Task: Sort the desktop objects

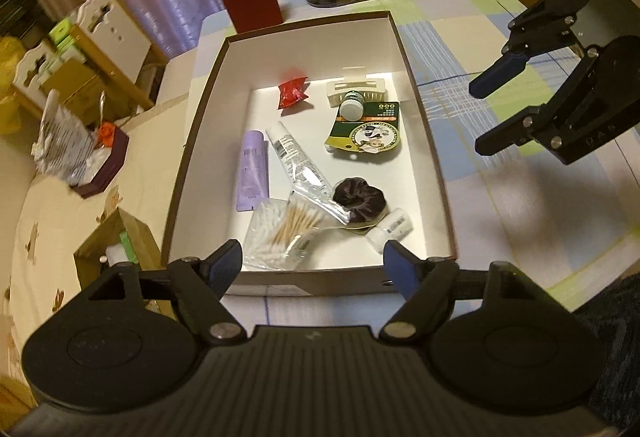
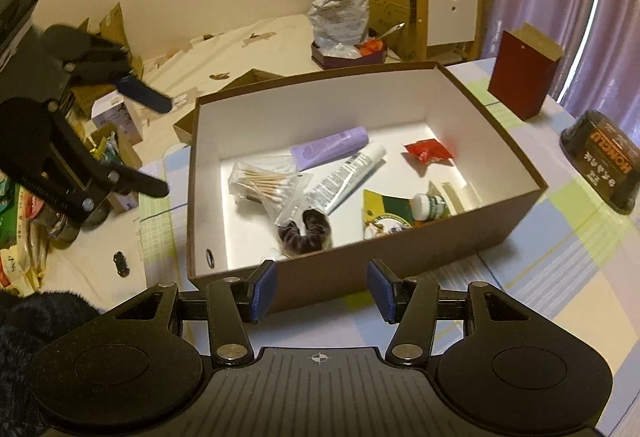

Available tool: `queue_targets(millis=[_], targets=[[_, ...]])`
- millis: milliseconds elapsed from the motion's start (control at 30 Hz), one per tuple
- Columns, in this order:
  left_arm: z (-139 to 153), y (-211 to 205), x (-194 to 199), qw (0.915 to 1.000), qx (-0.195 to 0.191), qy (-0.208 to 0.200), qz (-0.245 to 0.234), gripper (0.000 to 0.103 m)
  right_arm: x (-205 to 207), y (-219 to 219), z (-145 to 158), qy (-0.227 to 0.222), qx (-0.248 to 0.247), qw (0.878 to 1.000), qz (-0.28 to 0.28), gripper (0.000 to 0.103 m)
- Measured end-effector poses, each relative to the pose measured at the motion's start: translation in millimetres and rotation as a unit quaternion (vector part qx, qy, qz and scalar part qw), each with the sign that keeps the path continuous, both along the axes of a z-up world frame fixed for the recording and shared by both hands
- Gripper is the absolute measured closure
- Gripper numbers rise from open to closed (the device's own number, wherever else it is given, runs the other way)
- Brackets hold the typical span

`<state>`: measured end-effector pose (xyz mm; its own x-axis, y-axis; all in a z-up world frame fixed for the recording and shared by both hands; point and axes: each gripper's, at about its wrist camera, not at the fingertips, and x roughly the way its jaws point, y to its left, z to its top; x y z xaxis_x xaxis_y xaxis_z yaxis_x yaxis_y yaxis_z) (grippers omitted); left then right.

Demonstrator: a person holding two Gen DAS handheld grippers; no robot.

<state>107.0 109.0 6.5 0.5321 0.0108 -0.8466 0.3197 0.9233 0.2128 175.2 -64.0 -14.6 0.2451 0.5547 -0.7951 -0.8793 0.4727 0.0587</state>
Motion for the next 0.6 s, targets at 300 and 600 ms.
queue_targets(millis=[300, 600], targets=[[-5.2, -29.9, -17.8, 0.9985, 0.008, 0.002, 0.053, 0.023, -5.6, -22.0, 0.9, -0.016, 0.01, 1.0, 0.003, 0.003], [-7.5, -49.8, -30.3, 0.9947, 0.011, -0.002, 0.102, 0.015, -10.7, -35.9, -6.8, -0.011, 0.005, 1.0, 0.005, 0.003]])
